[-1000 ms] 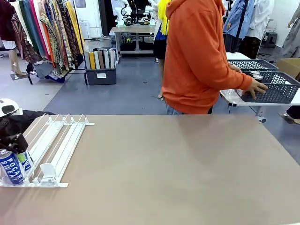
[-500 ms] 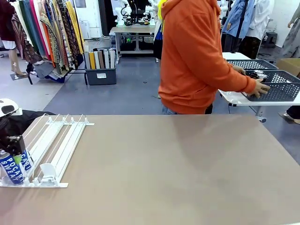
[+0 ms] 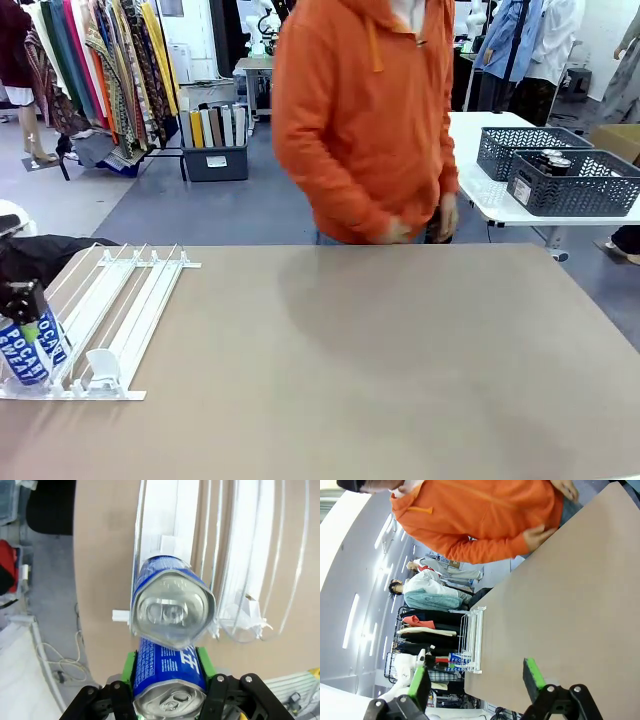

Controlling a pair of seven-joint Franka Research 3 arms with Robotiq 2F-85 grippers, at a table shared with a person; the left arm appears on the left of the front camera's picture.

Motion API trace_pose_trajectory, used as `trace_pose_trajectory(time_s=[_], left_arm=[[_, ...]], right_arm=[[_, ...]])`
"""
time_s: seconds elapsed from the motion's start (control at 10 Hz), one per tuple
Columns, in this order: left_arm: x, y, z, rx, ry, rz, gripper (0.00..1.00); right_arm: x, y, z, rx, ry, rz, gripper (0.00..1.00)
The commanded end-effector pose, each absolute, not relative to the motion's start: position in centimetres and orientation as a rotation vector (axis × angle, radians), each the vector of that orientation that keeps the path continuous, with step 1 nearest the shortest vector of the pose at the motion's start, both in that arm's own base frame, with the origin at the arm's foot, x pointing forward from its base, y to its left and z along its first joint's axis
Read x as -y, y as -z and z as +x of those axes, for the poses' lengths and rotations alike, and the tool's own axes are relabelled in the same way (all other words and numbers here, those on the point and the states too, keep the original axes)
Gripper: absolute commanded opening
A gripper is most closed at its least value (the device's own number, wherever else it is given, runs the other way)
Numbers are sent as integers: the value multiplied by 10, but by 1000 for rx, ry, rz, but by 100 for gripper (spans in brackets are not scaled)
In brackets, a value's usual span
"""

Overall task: Retrieve and store the cans from the dispenser.
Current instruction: Pick up one can from the Automatic Can Dispenser and place it in the middle of the table.

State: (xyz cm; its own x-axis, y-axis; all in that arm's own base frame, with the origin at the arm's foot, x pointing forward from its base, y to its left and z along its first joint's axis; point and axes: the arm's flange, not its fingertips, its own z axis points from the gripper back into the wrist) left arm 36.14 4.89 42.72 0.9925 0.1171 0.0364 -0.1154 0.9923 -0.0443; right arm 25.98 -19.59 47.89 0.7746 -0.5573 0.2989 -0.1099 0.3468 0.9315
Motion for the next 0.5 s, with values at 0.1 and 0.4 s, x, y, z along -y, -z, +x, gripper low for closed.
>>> trace_pose_trajectory(time_s=[0.1,0.4], left_arm=[[-54,-508,274,151,-147,-47,0],[-68,-574,212,379,-45,-215,0]], right_arm=[[196,-482,262,677,322,1218,100],[196,-482,262,677,322,1218,100]])
